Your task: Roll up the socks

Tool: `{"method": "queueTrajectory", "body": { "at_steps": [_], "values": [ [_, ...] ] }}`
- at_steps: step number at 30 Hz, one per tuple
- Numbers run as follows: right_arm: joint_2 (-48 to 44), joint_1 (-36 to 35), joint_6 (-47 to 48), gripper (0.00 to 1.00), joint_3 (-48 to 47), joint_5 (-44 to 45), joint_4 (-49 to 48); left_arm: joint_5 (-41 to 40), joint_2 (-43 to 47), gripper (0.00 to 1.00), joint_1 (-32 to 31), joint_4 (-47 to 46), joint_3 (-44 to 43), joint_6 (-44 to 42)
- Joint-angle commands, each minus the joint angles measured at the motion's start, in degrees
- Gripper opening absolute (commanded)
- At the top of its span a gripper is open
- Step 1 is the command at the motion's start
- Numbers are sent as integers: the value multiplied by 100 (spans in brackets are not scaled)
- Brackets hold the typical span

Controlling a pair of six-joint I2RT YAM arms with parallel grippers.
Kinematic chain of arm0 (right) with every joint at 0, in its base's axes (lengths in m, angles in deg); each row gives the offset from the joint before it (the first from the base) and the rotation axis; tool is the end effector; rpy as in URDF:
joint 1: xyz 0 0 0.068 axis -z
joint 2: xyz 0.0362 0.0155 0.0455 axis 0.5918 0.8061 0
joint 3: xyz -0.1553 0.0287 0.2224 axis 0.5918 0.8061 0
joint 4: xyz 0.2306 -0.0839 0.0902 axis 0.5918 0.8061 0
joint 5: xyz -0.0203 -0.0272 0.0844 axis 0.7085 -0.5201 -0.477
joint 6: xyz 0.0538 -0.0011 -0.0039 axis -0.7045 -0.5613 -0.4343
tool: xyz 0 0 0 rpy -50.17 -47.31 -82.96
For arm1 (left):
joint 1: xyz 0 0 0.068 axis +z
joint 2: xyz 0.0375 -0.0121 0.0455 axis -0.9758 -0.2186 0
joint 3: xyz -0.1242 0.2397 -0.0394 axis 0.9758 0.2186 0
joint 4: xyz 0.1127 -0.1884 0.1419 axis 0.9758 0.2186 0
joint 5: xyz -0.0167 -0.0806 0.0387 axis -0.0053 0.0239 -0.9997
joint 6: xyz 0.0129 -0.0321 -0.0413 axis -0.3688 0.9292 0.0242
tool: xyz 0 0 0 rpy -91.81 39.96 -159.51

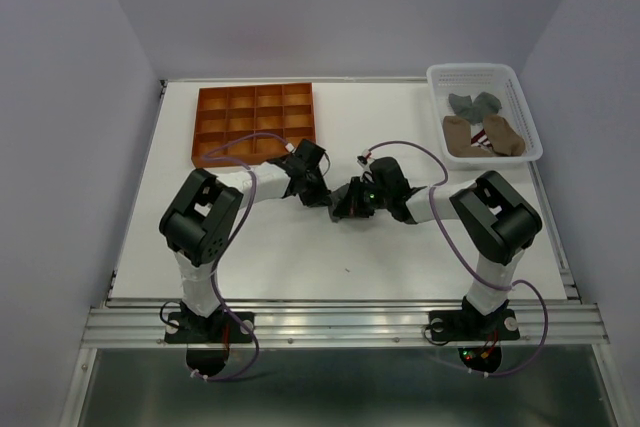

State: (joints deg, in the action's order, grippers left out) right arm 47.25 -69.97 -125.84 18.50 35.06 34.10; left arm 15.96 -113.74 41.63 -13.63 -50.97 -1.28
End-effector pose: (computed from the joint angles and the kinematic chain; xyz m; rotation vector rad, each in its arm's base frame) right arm 0.2820 0.2063 0.1252 -0.1470 2.4325 1.1343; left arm 0.3060 -0.2255 0.1635 -0.2443 2.6008 -0.7479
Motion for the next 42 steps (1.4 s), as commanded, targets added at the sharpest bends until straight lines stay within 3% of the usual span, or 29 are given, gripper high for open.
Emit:
{"method": "queueTrajectory", "body": {
  "at_steps": [1, 5, 7, 8, 10, 19, 29, 35, 42],
  "values": [
    [-25, 38, 200, 3, -39, -70, -80, -158, -109, 19, -90, 19, -304, -89],
    [-25, 38, 332, 3, -118, -8, 113, -193, -101, 18, -99, 10, -349, -151],
    [-16, 91, 341, 4, -127, -25, 140, -246, -109, 11, -117, 10, -340, -151],
    [-25, 91, 358, 7, -135, -25, 157, -263, -110, 0, -117, 27, -331, -160],
    [-77, 91, 384, 10, -127, 10, 192, -272, -127, 0, -117, 45, -331, -168],
    [-868, 91, 1517, 48, -232, 388, 930, -316, 154, 0, -134, 221, -155, -54],
    [-1484, -128, 2186, 46, -127, 142, 1045, -421, 268, 0, -143, 511, -208, 43],
    [-1265, -392, 2125, 41, -170, 177, 808, -466, 277, 0, -143, 625, -313, 34],
    [-878, -743, 2318, 41, -425, 572, 782, -474, 321, 0, -152, 687, -314, 86]
  ]
}}
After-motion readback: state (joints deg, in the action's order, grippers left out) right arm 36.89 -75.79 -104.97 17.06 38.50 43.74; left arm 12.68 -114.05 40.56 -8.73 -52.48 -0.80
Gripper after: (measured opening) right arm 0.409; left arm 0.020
